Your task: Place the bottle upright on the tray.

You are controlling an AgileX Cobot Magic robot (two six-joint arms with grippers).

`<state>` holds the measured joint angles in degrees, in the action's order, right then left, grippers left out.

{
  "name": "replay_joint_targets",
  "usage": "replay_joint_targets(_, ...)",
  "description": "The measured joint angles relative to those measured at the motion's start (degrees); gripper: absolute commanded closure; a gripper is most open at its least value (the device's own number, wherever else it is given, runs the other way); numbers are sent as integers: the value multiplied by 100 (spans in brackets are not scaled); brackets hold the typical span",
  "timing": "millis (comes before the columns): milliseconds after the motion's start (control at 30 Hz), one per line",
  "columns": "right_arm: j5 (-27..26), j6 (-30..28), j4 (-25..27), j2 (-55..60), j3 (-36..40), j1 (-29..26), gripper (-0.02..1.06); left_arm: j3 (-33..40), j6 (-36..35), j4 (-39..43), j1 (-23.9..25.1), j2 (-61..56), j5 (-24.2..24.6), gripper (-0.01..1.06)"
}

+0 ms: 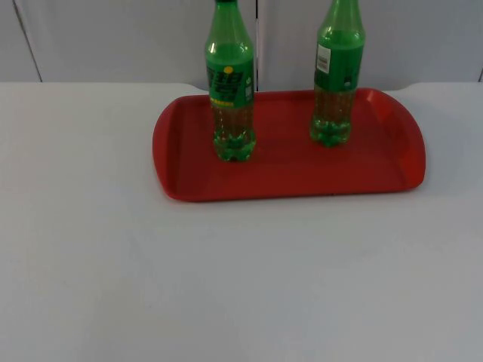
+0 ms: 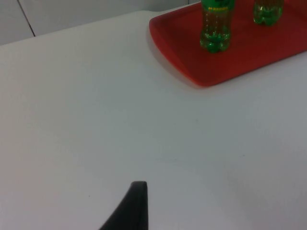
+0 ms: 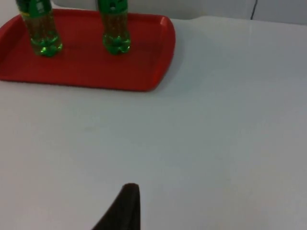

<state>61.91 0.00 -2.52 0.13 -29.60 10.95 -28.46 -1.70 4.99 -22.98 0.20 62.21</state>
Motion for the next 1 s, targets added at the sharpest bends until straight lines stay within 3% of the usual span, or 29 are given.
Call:
replay_joint_targets(400,0,0,0,0,0,-742,-1,0,0,0,0,0,0,0)
replay_joint_targets(1000,0,0,0,0,0,-823,-1,0,0,0,0,0,0,0)
